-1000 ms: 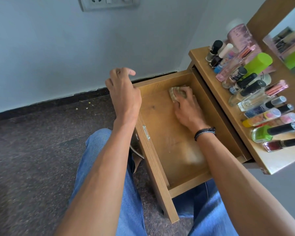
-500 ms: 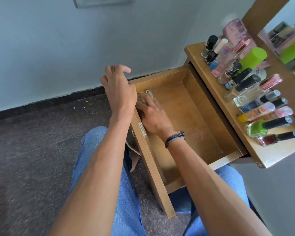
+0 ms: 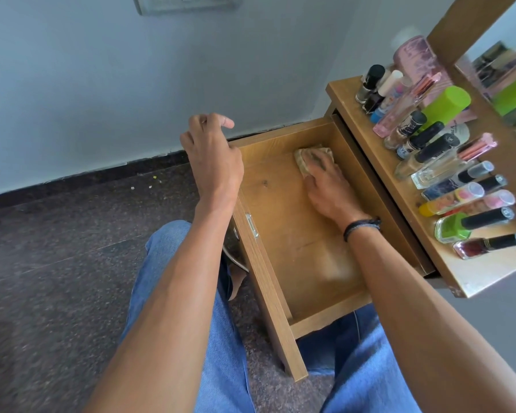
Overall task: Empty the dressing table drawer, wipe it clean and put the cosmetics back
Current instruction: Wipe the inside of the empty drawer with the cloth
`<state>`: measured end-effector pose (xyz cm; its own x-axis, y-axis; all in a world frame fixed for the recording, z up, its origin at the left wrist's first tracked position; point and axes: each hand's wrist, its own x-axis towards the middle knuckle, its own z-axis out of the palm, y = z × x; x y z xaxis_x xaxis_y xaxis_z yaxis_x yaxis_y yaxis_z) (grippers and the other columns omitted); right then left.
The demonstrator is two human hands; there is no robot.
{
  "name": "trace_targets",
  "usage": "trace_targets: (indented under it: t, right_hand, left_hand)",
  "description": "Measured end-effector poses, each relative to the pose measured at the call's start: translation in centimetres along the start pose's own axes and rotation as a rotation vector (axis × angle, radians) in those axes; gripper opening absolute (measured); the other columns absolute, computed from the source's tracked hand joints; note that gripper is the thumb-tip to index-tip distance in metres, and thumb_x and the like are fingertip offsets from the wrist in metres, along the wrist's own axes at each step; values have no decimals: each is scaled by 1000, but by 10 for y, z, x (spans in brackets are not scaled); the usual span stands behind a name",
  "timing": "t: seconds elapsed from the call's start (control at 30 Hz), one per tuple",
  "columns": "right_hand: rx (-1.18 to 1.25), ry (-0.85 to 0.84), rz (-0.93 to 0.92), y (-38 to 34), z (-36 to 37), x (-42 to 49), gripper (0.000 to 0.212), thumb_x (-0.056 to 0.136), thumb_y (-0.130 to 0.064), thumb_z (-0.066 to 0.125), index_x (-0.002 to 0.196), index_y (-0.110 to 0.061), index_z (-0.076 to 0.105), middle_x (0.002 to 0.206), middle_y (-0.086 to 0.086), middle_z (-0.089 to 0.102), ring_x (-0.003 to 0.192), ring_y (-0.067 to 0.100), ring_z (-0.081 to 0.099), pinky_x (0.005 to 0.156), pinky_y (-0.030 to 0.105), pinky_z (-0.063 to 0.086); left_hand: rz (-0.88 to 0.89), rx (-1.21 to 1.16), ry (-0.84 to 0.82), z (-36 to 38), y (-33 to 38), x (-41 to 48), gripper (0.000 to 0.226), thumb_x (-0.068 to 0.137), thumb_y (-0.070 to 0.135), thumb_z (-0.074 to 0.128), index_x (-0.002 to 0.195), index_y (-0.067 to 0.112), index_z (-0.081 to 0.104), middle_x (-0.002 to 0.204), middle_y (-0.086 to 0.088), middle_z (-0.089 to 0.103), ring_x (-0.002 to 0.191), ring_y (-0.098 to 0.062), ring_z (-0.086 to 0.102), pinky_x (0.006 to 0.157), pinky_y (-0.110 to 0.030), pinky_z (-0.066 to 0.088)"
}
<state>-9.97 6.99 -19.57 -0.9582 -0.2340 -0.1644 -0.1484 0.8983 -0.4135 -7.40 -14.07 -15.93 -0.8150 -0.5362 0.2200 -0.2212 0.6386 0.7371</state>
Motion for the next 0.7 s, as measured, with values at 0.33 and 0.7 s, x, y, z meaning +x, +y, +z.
trace_targets:
  t: [0.33, 0.7]
  right_hand:
    - [31, 19, -143, -72, 38, -18, 58, 100, -6, 45, 156, -23, 40, 168, 2, 22, 156, 29, 11, 124, 45, 4]
    - [38, -135, -324, -70, 41, -28, 52, 100, -5, 48, 149, -20, 51, 160, 2, 37, 143, 36, 38, 118, 52, 33]
  left_hand:
    - [5, 26, 7, 2, -1, 2, 55, 80, -20, 41, 116, 16, 63, 129, -7, 49, 111, -29, 43, 92, -37, 43]
    - [-8, 2, -4, -2, 0, 0, 53, 82, -19, 44, 116, 18, 62, 129, -6, 48, 113, -28, 43, 92, -39, 46]
